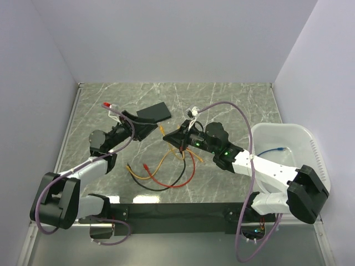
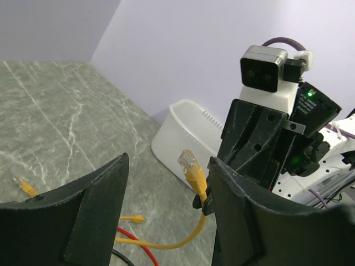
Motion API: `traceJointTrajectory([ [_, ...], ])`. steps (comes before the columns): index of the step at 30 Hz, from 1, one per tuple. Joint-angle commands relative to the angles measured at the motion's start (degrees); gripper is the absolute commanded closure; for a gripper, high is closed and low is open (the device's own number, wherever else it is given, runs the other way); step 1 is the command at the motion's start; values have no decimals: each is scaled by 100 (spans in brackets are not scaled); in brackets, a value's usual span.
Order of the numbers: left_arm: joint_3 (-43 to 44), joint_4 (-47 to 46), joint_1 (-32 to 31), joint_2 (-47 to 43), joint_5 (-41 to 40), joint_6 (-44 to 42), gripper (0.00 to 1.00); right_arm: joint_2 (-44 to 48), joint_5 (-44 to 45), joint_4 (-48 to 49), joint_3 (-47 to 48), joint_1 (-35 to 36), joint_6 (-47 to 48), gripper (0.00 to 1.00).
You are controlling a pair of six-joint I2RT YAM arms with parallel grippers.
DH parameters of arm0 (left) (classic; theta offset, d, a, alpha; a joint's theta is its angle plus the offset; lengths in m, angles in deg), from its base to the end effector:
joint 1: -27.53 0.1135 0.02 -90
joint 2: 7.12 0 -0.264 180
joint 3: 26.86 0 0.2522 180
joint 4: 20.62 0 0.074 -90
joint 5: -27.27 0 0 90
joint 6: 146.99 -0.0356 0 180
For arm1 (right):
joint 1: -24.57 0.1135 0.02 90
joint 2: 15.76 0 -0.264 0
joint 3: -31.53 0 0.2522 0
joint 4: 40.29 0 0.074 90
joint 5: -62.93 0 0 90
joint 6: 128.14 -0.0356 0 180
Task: Insert the plug into the switch port
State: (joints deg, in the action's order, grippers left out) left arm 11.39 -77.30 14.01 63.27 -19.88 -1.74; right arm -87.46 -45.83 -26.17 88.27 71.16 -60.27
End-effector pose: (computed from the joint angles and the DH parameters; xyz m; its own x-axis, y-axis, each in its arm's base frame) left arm 0.2238 -0.0787 0.2696 -0.4049 -0.5222 -0.7506 0.7723 0.2441 -0.5864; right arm 0.1899 0.2174 0.2975 -0.3517 0.1473 -0.9245 -0.8381 0.3904 0.3810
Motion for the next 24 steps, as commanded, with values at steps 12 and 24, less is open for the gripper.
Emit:
traceJointTrajectory([
  [12,346,-675,-239,353,23,155,41,-256,21,254,105,-132,-107,100],
  [24,1602,4801,-520,-772,-3423,-1253,38,-476,3220,-1707,913,438,657,100],
])
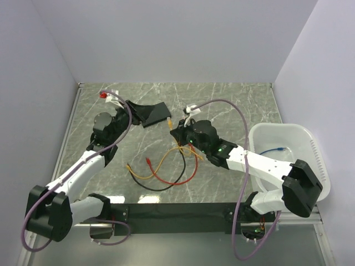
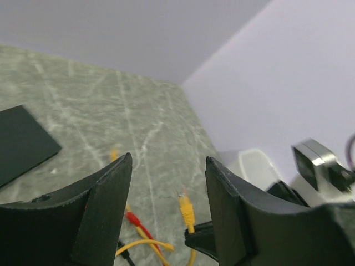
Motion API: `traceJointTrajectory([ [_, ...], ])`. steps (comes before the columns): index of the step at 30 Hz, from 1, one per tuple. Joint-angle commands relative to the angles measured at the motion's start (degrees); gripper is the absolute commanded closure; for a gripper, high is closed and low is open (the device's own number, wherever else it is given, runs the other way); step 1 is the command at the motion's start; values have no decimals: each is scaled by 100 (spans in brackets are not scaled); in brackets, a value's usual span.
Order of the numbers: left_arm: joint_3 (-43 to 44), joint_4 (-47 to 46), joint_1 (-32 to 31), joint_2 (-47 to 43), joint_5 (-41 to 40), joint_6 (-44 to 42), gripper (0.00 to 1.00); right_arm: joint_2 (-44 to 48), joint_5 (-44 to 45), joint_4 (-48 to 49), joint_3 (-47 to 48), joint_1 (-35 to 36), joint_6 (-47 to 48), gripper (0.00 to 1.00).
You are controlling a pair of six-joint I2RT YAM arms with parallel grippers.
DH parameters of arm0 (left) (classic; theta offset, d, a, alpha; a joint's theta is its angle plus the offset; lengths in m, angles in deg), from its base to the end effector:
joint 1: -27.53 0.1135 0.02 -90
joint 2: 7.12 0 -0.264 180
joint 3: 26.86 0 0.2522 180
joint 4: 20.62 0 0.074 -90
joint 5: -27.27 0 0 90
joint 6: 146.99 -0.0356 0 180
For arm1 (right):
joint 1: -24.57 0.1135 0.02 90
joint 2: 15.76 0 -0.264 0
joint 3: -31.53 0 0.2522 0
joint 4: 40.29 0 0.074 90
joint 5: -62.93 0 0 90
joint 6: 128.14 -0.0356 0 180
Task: Insert the plug into the switch port
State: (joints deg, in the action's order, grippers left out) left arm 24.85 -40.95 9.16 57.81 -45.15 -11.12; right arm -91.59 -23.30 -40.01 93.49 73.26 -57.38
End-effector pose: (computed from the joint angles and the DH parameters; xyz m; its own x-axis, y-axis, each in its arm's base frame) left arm 0.2441 -0.0924 0.3083 -0.3380 -0.6087 -0.7178 0.4916 0.5362 -0.6862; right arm 0.2042 0.2288 0.2833 -0.3795 0.0662 -0.9228 -0.6167 0.7254 0.3057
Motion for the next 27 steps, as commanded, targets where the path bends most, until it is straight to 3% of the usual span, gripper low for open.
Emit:
traceJointTrajectory([
  [1,274,1220,-35,-252,-984,-315,38,-63,976,-297,391,281,378,100],
  [6,-41,712,-35,-489,-547,-394,37,270,-14,526,-12,299,395,100],
  [10,-525,-447,-35,-770,253,-272,36,718,-1541,1214,-442,299,378,100],
  [14,-973,-1537,-35,-1043,596,-113,34,1052,-2308,1566,-663,291,377,100],
  [20,-1036,-1917,-35,-1342,1036,53,33,1334,-2951,2067,-980,141,264,100],
  [27,-1009,-1646,-35,-1614,975,10,34,1317,-2979,2024,-989,115,237,100],
])
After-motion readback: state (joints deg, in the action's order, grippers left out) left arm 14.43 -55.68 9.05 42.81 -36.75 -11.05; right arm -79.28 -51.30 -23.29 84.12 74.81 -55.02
